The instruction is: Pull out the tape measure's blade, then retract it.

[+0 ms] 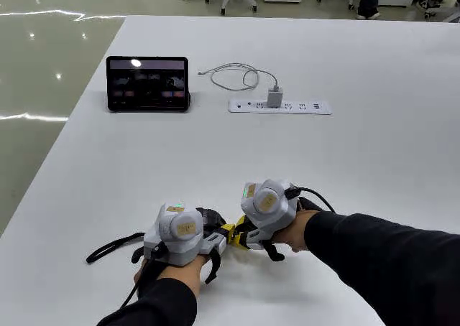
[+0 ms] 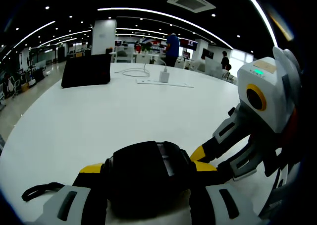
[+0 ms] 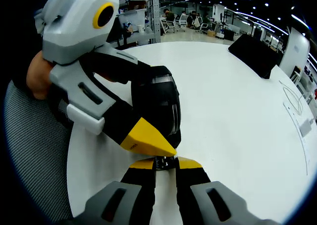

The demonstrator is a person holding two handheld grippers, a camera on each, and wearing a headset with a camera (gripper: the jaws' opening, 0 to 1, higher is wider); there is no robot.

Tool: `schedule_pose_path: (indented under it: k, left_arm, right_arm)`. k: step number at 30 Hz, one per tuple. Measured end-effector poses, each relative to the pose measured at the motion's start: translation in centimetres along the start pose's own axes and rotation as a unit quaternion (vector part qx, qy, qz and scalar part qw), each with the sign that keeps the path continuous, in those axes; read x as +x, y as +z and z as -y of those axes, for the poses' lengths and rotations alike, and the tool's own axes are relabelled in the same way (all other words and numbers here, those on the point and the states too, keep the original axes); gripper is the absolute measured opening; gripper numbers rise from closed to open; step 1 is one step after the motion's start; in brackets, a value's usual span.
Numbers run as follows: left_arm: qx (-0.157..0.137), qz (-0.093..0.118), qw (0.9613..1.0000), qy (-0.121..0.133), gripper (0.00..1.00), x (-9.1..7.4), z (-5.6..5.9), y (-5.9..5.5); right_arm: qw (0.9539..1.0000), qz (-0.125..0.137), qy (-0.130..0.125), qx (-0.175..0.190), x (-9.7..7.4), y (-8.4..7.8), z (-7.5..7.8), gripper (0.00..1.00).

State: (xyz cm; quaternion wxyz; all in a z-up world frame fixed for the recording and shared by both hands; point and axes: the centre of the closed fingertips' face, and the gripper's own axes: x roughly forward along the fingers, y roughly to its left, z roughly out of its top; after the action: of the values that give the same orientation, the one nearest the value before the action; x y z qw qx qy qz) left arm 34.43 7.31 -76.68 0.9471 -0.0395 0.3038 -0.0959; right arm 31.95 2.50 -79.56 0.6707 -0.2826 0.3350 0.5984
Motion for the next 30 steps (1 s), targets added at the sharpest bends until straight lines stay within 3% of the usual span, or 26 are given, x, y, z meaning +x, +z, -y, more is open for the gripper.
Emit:
schedule_pose_path:
  k: [9,30]
  left_arm:
    - [-0.004,0.0,1.0,0.0,0.64,0.0,0.01,-0.06]
    - [-0.006,0.001,1.0,0.0,0.64,-0.03,-0.01,-0.13]
  right_arm:
    - [0.9998,-0.008,0.007,-0.018,0.58,0.31,0.15,0.11]
    - [0.9998,-0.006,0.006,-0.016,0.55,0.51,0.11,0.11]
